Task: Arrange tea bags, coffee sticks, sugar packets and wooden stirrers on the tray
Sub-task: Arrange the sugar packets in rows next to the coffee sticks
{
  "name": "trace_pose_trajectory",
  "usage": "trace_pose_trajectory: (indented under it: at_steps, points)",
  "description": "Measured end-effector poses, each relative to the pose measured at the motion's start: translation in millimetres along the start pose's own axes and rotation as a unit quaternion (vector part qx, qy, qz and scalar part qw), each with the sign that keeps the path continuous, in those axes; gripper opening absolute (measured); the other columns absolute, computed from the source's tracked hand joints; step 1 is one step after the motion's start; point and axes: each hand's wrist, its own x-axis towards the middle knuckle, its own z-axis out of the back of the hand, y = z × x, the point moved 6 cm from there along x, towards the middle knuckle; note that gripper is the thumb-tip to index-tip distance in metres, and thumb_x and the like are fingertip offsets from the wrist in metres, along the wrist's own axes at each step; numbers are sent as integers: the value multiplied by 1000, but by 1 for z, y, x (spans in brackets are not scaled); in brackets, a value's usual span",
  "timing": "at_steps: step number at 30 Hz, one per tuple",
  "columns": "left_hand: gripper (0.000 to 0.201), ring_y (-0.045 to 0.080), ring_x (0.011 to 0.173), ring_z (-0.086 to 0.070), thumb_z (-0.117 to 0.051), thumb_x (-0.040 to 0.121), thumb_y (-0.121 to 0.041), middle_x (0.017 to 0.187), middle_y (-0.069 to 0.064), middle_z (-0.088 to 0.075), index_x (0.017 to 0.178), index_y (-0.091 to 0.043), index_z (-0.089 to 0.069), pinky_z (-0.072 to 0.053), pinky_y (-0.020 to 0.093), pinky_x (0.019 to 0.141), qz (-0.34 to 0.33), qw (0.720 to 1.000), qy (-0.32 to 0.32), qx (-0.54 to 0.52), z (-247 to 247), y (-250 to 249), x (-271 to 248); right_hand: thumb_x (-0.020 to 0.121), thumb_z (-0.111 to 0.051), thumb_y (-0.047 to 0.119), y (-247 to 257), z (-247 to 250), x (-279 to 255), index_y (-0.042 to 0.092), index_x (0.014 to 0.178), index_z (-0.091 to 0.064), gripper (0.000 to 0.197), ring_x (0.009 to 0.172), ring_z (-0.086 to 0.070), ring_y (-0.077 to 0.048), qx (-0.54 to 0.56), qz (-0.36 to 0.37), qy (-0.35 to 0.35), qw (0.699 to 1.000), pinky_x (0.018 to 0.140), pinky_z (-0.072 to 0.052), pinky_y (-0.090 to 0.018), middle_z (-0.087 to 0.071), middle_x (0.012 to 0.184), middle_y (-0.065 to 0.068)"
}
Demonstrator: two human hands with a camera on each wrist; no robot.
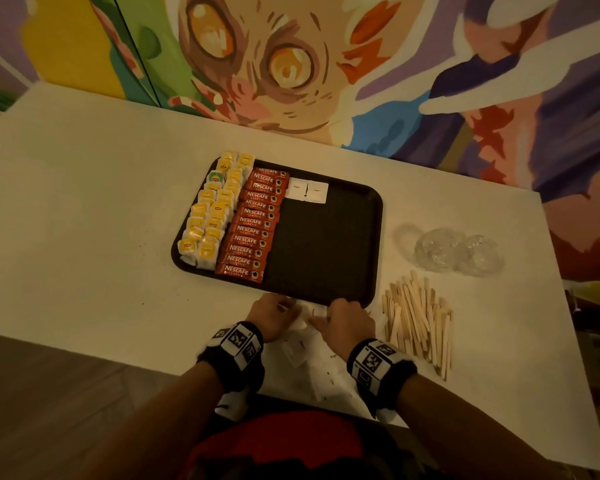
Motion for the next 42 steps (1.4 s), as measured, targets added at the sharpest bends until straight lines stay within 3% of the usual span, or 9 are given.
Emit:
trace_pose_trajectory:
  at_steps: [6, 12, 14, 21, 26, 30, 36, 39, 42]
  points:
    - [24, 15, 93, -61, -62, 92, -30, 106, 1, -65, 109, -13, -68, -48, 25, 82, 8, 1000, 1, -29, 10, 6, -5, 90, -62, 51, 3, -3, -2, 22, 80, -60, 31, 67, -60, -13, 93, 6, 13, 996, 56, -45, -26, -60, 72, 6]
    - [15, 6, 60, -58, -61, 94, -27, 80, 2, -68, 93, -14, -67, -40, 11, 47, -35, 992, 0, -121, 36, -6, -26, 89, -61, 56, 7, 5, 0, 19, 101, -70, 40, 76, -64, -7, 252, 0, 53, 966, 60, -47, -18, -68, 86, 5]
    - [14, 2, 57, -58, -60, 94, -25, 81, 3, -69, 93, -13, -67, -42, 12, 47, -41, 986, -8, -161, 44, -11, -30, 88, -61, 56, 14, 7, 1, 18, 105, -67, 42, 79, -67, -12, 335, 1, 84, 939, 58, -50, -22, -70, 94, 3]
    - [13, 5, 56, -53, -58, 95, -21, 77, 2, -62, 88, -16, -66, -41, 21, 48, -42, 961, -60, -267, 54, -26, -25, 87, -71, 12, 39, 26, 17, 9, 107, -66, 21, 94, -72, -24, 618, -8, 83, 782, 82, -60, -41, -72, 108, -12]
    - [12, 16, 76, -57, -52, 98, -16, 88, 5, -60, 93, -11, -62, -47, 29, 63, 12, 926, -29, -375, 59, -32, -17, 90, -66, 4, 43, 44, 45, 8, 107, -63, 17, 102, -69, -27, 683, -34, 56, 727, 78, -60, -39, -67, 114, -13]
    - [13, 22, 86, -59, -52, 94, -1, 95, 8, -60, 93, -12, -59, -49, 36, 76, 46, 891, -28, -450, 73, -41, -3, 92, -63, 6, 38, 61, 79, 10, 114, -63, 22, 109, -65, -26, 641, -36, 37, 766, 82, -60, -38, -64, 121, -12]
    - [12, 12, 88, -60, -57, 93, -5, 103, 1, -61, 100, -14, -61, -51, 23, 69, 15, 936, -77, -343, 105, -63, 41, 90, -66, 7, 26, 83, 130, 9, 125, -59, 36, 99, -66, -23, 522, -88, -16, 848, 79, -61, -38, -61, 127, -9]
    - [28, 22, 99, -62, -68, 87, -15, 115, 6, -62, 115, -12, -62, -55, 29, 71, 60, 959, -104, -256, 116, -63, 78, 88, -71, 13, 25, 94, 148, 14, 124, -61, 37, 72, -61, -13, 431, -129, -42, 892, 75, -62, -35, -61, 123, -6]
    - [31, 23, 104, -59, -73, 83, -27, 121, 4, -58, 112, -22, -64, -55, 33, 75, 91, 979, -116, -140, 121, -67, 106, 87, -73, 17, 27, 96, 165, 15, 122, -64, 36, 63, -60, -12, 389, -144, -35, 909, 75, -62, -34, -64, 122, -9]
